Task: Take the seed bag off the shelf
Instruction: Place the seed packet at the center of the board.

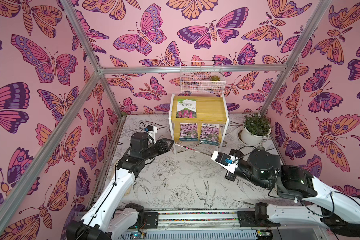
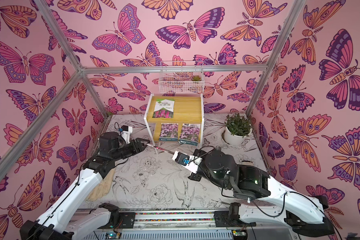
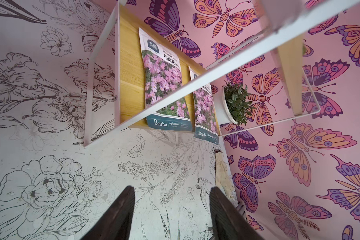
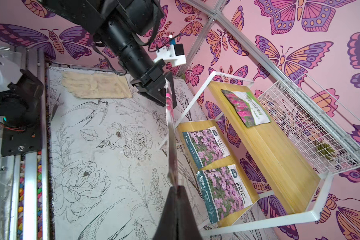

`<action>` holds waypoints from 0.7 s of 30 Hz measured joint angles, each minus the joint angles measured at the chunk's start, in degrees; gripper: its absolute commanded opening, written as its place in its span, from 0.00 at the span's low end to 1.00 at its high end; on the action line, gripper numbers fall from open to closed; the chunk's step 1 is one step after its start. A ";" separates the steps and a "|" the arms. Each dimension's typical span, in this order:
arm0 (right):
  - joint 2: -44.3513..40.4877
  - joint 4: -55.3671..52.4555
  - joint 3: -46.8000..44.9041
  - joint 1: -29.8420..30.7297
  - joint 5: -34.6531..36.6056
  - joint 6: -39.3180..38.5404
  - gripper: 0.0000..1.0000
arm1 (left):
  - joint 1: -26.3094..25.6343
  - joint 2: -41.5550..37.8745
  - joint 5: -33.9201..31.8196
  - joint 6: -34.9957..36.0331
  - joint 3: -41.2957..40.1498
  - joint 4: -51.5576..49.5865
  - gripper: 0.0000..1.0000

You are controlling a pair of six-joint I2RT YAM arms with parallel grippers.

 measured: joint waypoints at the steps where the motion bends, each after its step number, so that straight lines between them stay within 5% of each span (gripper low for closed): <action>1: 0.00 0.11 -0.46 0.26 0.70 0.15 0.00 | 0.00 0.04 0.02 0.02 0.02 0.07 0.61; 12: 2.49 7.37 -21.07 0.42 13.81 0.72 0.00 | 0.00 0.04 0.00 0.94 0.02 0.61 0.61; 21: 10.19 16.74 -27.56 0.28 20.81 0.55 0.00 | 0.00 0.04 -0.02 1.31 0.02 0.59 0.61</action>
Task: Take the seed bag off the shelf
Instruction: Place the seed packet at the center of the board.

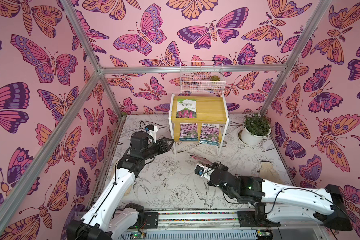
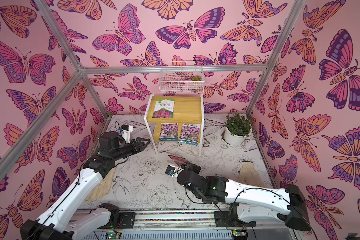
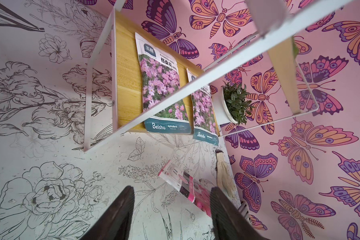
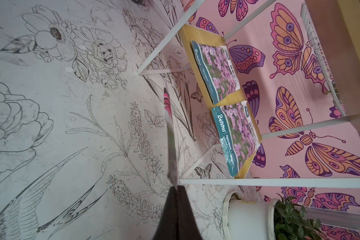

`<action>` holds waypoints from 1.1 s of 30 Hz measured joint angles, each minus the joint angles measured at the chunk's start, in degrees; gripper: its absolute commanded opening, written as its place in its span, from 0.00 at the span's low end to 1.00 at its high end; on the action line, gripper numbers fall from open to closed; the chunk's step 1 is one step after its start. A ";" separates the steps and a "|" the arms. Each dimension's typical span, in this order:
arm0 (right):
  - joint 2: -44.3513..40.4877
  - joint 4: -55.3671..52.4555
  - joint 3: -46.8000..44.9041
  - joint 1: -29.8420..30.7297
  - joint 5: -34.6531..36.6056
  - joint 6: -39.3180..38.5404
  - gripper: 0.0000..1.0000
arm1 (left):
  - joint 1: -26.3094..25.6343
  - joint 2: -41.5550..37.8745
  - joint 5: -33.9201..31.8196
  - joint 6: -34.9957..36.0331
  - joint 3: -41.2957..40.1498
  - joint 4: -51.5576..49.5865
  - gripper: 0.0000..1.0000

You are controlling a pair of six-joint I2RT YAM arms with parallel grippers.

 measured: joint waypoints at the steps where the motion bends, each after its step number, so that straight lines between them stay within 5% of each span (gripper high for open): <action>1: 1.46 0.70 -0.46 -0.33 0.13 0.04 0.00 | 0.00 0.00 0.00 0.00 0.00 0.00 0.61; 11: 12.00 2.01 -0.57 -10.49 -6.25 4.04 0.00 | 0.00 0.00 -0.07 0.00 0.00 0.00 0.62; 20: 20.96 -0.31 2.47 -11.52 -16.44 10.75 0.00 | 0.00 0.09 -0.17 0.02 0.00 0.00 0.62; 33: 21.97 -2.16 2.58 -11.52 -23.10 15.61 0.07 | 0.00 0.55 -0.20 0.39 0.00 0.00 0.66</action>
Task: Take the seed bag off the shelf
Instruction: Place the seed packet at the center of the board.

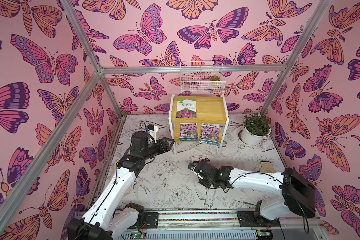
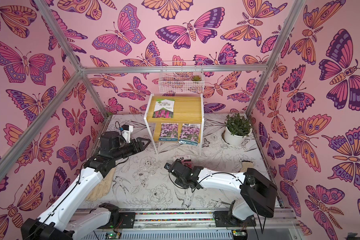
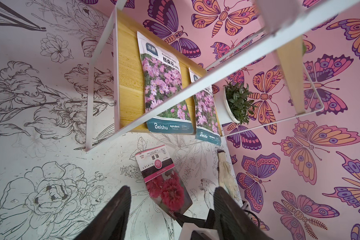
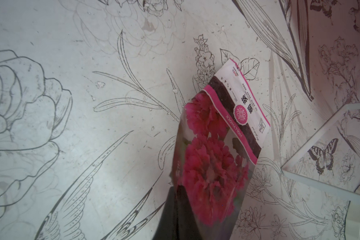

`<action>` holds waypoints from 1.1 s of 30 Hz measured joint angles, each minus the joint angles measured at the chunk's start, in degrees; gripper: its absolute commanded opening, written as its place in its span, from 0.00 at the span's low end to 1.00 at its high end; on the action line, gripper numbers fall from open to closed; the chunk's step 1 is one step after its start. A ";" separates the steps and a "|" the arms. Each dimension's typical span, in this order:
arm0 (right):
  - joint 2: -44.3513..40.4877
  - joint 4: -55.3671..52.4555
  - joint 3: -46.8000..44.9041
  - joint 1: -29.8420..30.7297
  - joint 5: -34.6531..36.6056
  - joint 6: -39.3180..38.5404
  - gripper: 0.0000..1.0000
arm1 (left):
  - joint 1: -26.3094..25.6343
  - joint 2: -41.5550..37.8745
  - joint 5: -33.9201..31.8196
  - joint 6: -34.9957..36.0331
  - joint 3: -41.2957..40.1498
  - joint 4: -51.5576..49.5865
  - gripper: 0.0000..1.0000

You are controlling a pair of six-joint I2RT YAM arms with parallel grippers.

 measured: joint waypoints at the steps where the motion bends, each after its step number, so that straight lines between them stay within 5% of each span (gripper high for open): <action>1: 0.66 -0.46 0.35 0.00 0.00 0.11 0.07 | 0.00 0.00 0.00 0.00 0.00 0.02 0.66; 16: 12.57 -3.17 6.03 -0.42 -0.33 3.32 0.08 | 0.02 -0.55 0.00 0.00 -0.02 0.02 0.66; 24: 10.58 -3.65 6.25 -0.44 -1.14 4.72 0.42 | 0.07 -0.94 0.00 -0.02 -0.02 0.02 0.67; 33: 7.08 -5.14 6.19 -0.44 -1.90 5.51 0.46 | 0.07 -0.92 0.00 0.00 -0.02 0.02 0.67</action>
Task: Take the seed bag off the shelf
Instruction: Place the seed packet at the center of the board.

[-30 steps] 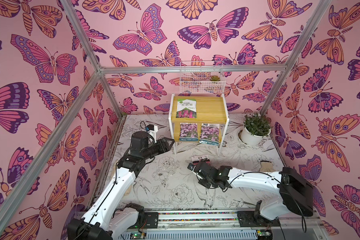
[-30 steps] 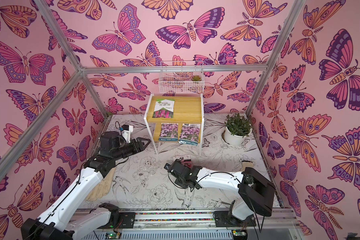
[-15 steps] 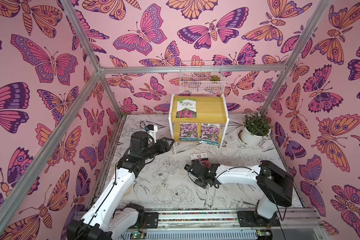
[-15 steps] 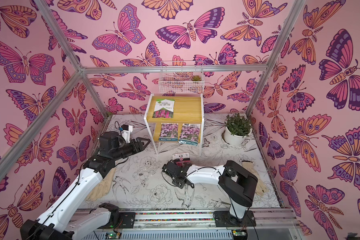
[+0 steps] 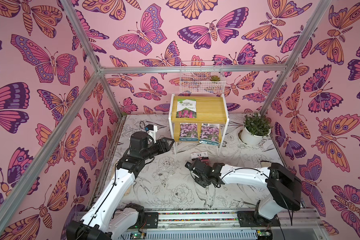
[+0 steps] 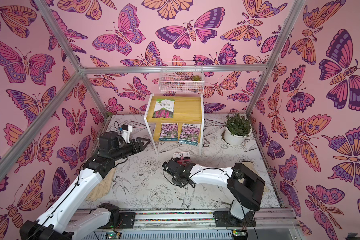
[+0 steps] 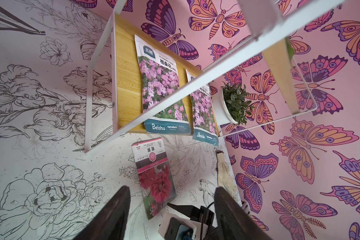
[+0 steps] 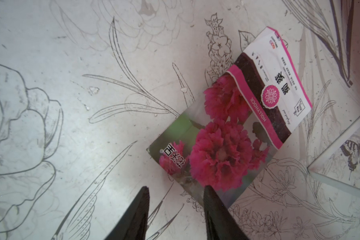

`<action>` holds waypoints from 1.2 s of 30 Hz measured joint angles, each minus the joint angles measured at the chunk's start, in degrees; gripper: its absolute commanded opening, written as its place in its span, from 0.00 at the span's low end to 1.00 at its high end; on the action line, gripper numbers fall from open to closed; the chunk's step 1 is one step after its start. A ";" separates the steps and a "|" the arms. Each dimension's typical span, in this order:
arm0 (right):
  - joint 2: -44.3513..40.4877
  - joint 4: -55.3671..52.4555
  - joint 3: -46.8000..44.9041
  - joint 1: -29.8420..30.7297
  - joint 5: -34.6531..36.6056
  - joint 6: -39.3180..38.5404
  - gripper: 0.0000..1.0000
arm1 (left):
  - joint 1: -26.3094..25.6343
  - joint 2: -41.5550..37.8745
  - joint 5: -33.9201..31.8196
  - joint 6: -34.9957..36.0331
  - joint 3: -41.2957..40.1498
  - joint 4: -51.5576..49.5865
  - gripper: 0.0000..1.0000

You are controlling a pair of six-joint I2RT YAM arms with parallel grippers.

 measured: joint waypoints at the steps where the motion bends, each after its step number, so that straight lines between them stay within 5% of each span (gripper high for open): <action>1: -0.85 -0.42 -0.02 0.00 -0.35 0.26 0.46 | 0.00 0.00 0.02 0.00 0.00 -0.02 0.67; 9: -19.69 -2.51 1.77 0.02 -3.52 2.71 0.47 | 1.31 0.76 0.02 0.68 -0.55 -0.02 0.68; 13: -31.89 0.37 4.31 0.00 -3.48 2.97 0.67 | 1.99 1.11 0.02 0.63 -1.84 -0.48 0.68; 16: -33.46 0.79 10.23 -0.02 -2.32 1.53 0.76 | 1.99 1.11 0.02 0.61 -1.92 -0.96 0.67; 22: -17.51 -2.14 33.66 -5.29 -2.23 -0.87 0.72 | 1.99 1.14 0.24 0.35 -1.92 -1.03 0.67; 30: 5.55 -9.57 61.11 -27.54 -17.79 8.33 0.66 | 1.99 -2.16 0.24 -0.70 -4.02 -1.09 0.67; 36: 17.86 -13.09 71.04 -33.20 -30.58 16.00 0.65 | 1.99 -3.34 0.22 -1.14 -4.46 -1.16 0.66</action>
